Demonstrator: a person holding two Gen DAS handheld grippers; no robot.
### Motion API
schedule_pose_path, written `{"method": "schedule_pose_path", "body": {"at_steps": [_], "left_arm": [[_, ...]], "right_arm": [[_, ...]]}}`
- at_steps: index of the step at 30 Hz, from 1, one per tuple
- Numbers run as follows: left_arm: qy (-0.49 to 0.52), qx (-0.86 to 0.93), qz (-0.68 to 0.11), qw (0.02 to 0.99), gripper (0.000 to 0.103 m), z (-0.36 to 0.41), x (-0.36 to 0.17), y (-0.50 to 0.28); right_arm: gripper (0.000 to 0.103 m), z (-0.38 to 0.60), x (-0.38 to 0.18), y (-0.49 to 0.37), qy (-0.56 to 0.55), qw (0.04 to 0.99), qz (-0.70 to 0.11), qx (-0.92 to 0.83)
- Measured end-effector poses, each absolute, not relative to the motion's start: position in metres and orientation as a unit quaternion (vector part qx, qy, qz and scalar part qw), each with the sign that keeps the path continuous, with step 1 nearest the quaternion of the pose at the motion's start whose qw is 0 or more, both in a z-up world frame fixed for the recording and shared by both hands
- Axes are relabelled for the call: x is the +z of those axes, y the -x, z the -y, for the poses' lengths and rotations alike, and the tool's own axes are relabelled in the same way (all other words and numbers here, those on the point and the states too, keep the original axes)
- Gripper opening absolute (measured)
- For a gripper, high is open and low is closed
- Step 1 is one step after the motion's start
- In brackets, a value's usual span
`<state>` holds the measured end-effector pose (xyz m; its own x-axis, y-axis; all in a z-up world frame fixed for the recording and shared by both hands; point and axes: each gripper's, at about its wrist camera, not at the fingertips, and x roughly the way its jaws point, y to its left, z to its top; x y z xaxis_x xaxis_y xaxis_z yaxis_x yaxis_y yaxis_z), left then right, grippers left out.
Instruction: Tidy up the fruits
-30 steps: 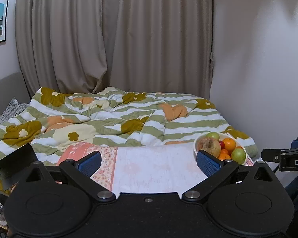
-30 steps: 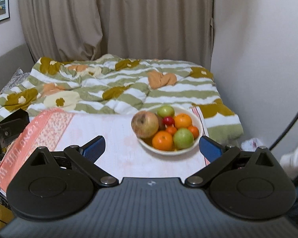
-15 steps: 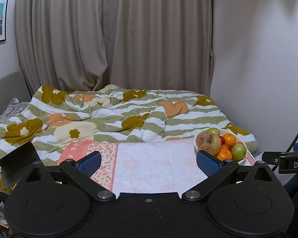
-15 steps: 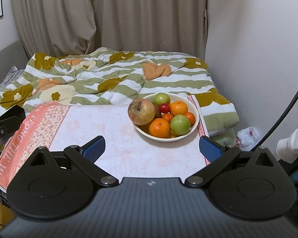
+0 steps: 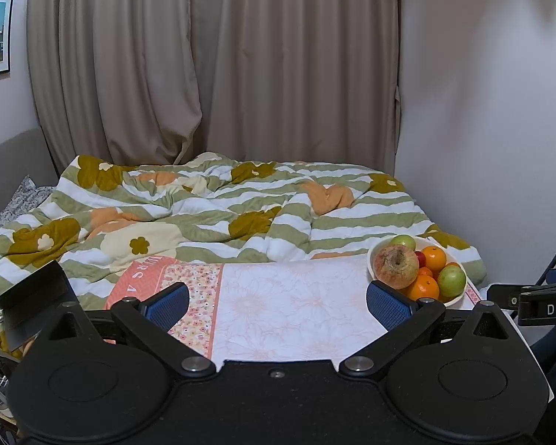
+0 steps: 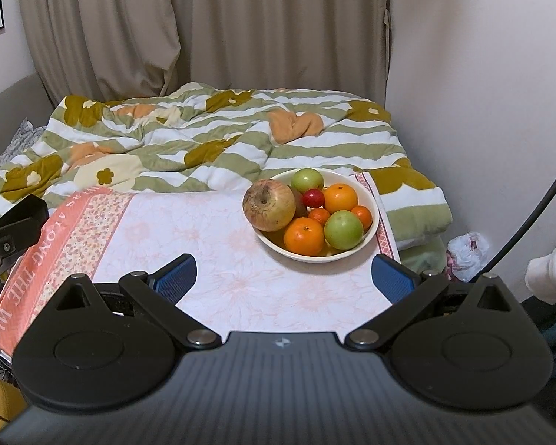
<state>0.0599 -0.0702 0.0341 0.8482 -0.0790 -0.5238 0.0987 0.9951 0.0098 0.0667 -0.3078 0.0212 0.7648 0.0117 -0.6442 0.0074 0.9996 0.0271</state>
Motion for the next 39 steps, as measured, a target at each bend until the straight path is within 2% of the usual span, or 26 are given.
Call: {"method": "schedule_pose_path", "body": {"at_steps": [39], "left_arm": [[-0.032,-0.030,-0.278,0.960,0.103,0.0709,0.0270,-0.0593]], "right_arm": [[0.103,0.3059,0.0128,-0.0716,-0.018,0.937,-0.350,0.002]]}}
